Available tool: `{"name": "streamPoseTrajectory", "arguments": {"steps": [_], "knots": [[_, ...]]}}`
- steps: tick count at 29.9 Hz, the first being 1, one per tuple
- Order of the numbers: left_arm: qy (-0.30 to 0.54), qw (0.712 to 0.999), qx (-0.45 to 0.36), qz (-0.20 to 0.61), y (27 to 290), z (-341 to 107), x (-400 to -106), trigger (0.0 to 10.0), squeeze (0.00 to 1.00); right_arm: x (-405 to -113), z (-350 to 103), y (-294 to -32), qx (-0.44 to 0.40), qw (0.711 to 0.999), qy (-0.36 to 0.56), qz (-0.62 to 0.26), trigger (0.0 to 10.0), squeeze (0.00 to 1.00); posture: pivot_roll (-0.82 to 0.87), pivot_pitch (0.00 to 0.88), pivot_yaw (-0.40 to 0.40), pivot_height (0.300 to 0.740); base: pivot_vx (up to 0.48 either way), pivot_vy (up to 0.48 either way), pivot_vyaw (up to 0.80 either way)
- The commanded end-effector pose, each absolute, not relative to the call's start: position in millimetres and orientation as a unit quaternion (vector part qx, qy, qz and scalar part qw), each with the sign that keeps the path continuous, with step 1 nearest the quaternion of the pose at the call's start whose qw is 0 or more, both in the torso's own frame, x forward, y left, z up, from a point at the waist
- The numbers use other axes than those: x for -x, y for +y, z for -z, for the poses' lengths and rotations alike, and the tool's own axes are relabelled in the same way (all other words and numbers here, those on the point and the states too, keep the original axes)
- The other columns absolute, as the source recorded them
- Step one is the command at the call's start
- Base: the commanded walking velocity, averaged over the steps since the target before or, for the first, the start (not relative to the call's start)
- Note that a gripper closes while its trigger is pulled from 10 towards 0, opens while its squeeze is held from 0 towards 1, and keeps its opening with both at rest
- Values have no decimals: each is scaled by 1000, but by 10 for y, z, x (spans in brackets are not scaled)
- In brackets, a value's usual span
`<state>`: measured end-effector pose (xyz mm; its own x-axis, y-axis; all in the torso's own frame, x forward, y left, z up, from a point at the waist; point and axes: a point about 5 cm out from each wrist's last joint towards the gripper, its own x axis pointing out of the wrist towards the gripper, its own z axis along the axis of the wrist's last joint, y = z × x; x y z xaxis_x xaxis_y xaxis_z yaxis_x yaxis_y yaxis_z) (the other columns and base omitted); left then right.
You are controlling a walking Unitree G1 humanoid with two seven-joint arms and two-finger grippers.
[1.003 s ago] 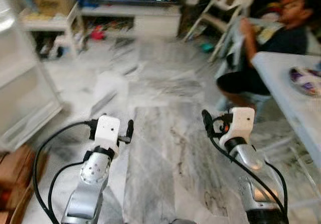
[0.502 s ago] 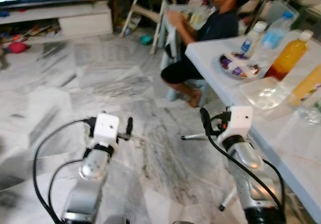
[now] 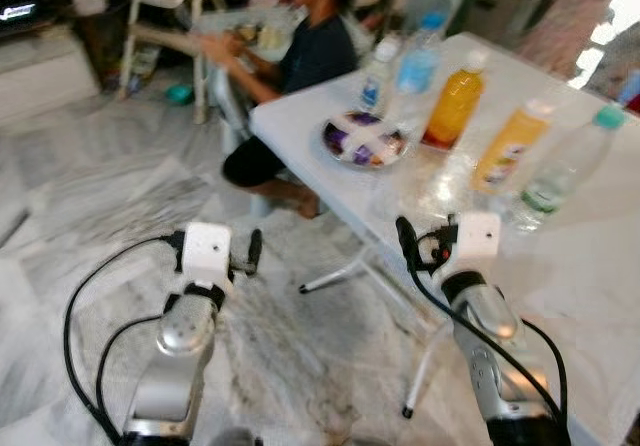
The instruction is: Restocking fridge
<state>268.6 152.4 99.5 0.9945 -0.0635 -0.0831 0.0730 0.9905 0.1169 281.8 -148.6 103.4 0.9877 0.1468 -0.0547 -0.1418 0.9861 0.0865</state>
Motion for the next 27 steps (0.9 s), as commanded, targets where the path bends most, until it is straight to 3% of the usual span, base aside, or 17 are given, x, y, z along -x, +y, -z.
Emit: {"name": "streamPoseTrajectory", "arguments": {"steps": [1,3,19,27], "knots": [[26,997,-59,30,1553,-1037,-2693,10000,0,-2820,-1089,-1433,-39,995,15,-86,10000,0,1,84,-63,740,0,442,-800],[26,997,-59,30,1553,-1037,-2693,10000,0,-2820,-1089,-1433,-39,995,15,-86,10000,0,1,84,-63,740,0,442,-800],[0,998,-62,30,1564,-1148,-2755,10000,0,-2861,-1211,-1365,-21,994,-28,-99,10000,0,12,82,-52,740,0,0,0],[-23,997,-74,16,1636,-1282,-2741,10000,0,-2902,-1298,-1539,-16,998,-40,-42,10000,0,26,100,-42,740,0,0,0]]}}
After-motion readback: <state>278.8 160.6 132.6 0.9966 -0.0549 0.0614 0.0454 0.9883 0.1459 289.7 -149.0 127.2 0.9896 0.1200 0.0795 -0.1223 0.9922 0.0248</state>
